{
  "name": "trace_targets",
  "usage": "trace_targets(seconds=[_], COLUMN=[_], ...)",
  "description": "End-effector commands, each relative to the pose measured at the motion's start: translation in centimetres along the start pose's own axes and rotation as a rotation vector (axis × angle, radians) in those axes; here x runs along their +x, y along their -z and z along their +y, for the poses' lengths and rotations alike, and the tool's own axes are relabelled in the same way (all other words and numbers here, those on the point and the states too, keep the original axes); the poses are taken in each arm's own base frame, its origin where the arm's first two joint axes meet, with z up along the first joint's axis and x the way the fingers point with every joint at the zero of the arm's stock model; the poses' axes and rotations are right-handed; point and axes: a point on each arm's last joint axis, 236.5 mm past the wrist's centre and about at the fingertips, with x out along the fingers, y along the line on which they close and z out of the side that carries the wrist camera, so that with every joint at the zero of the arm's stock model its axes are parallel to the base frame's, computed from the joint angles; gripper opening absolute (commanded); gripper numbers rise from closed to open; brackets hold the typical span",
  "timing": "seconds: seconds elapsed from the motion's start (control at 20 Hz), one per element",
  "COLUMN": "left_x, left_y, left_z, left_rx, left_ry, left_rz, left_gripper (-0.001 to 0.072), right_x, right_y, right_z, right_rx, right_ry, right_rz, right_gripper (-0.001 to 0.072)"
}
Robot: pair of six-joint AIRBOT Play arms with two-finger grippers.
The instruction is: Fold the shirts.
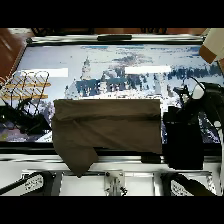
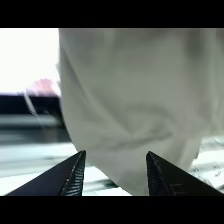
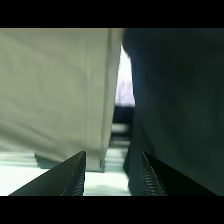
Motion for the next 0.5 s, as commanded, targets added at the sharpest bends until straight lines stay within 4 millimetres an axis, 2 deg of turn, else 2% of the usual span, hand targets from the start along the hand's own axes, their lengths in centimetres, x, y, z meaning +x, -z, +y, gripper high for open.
trace_targets(seconds=[0.0, 0.25, 0.3, 0.45], left_x=[3.7, 8.1, 8.5, 8.8], left_y=[4.2, 8.1, 8.2, 7.1], left_z=[0.5, 2.1, 2.4, 2.1], left_rx=[-0.022, -0.04, -0.048, -0.031], left_ry=[0.026, 0.021, 0.015, 0.01], left_rz=[-0.029, 0.057, 0.059, 0.014], left_gripper=[0.0457, 0.0467, 0.0467, 0.0466], right_x=[0.4, 0.7, 1.0, 2.7], right_y=[2.2, 2.1, 2.3, 3.8], right_z=[0.1, 0.6, 1.0, 2.4], right_rx=[0.038, 0.034, 0.036, 0.05], right_ry=[-0.057, -0.08, -0.1, -0.164], right_rz=[-0.02, -0.025, -0.019, 0.038], right_gripper=[0.0465, 0.0469, 0.0469, 0.0469])
